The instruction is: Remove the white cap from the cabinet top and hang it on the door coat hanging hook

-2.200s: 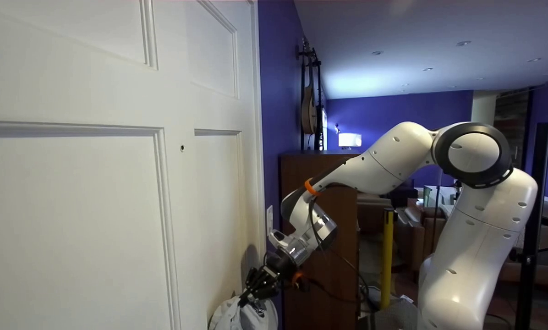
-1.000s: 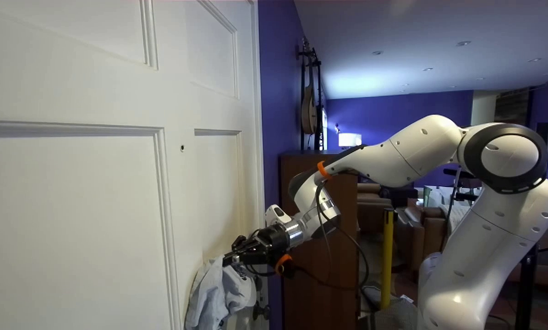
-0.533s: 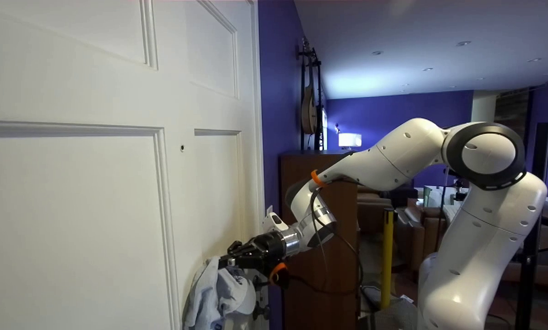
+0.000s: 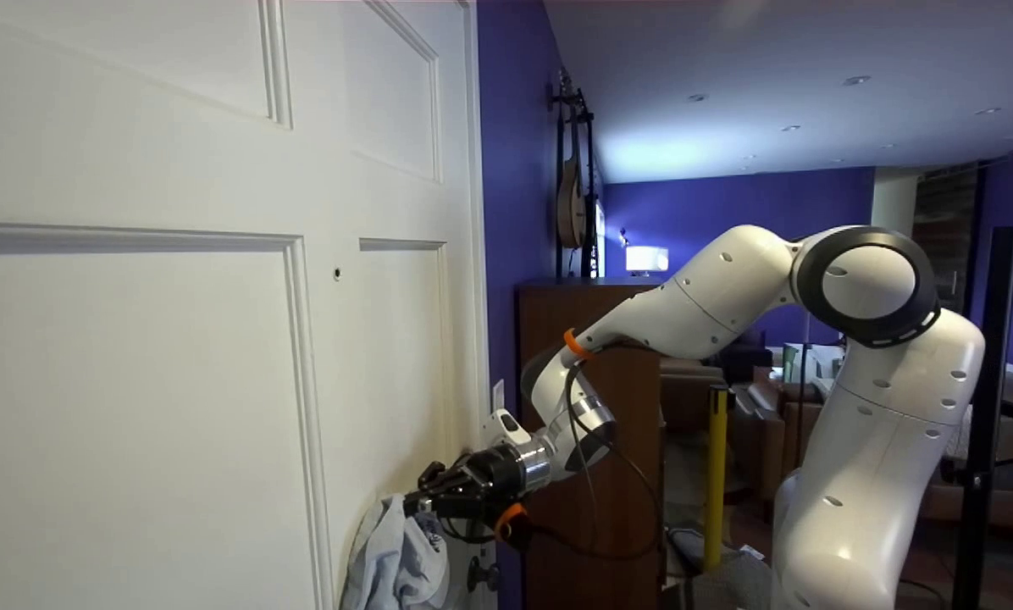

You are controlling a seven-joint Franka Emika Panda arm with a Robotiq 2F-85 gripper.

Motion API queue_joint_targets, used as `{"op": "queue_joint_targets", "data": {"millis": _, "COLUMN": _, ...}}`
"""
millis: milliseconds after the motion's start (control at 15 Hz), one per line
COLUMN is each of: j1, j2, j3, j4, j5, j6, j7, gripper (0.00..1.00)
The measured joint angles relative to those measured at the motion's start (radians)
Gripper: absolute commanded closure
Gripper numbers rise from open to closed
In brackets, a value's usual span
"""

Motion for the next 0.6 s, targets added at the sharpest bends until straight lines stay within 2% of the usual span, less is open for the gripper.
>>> {"op": "queue_joint_targets", "data": {"millis": 333, "j1": -0.001, "j2": 0.055, "j3": 0.0, "j4": -0.001, "j5": 0.024, "j6": 0.075, "j7": -0.123, "gripper": 0.99}}
{"op": "queue_joint_targets", "data": {"millis": 600, "j1": 0.0, "j2": 0.065, "j3": 0.004, "j4": -0.004, "j5": 0.029, "j6": 0.188, "j7": -0.141, "gripper": 0.99}}
